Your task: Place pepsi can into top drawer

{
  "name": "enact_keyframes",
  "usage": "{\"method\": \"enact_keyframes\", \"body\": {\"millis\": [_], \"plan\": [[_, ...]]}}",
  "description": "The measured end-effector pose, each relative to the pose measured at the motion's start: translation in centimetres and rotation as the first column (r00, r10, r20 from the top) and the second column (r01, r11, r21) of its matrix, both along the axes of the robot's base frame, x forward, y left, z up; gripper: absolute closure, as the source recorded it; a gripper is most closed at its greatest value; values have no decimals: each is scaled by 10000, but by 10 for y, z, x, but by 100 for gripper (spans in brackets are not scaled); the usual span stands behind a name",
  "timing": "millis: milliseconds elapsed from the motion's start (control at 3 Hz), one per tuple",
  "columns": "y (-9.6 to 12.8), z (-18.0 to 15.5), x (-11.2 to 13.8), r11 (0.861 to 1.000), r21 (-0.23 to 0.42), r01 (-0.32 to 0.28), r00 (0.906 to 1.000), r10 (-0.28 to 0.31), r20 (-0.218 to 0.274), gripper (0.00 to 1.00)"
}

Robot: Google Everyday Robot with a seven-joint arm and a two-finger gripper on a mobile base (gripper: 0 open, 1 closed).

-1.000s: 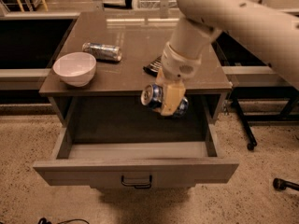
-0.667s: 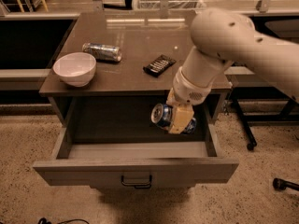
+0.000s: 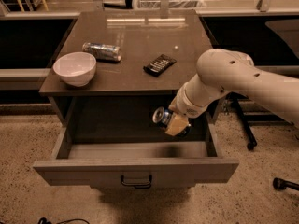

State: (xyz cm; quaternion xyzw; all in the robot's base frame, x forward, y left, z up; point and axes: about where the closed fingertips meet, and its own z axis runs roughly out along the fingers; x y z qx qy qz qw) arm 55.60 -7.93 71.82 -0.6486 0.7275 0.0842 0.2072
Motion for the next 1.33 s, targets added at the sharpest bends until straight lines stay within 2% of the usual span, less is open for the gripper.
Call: {"method": "enact_keyframes", "body": {"millis": [333, 667, 1000, 1333], "plan": [[9, -13, 35, 9939, 797, 756, 9956, -797, 494, 82], [9, -15, 32, 9939, 798, 756, 9956, -797, 494, 59], [20, -38, 15, 9866, 1491, 663, 9975, -690, 129, 34], [21, -38, 13, 9856, 1556, 659, 9976, -684, 109, 5]]}}
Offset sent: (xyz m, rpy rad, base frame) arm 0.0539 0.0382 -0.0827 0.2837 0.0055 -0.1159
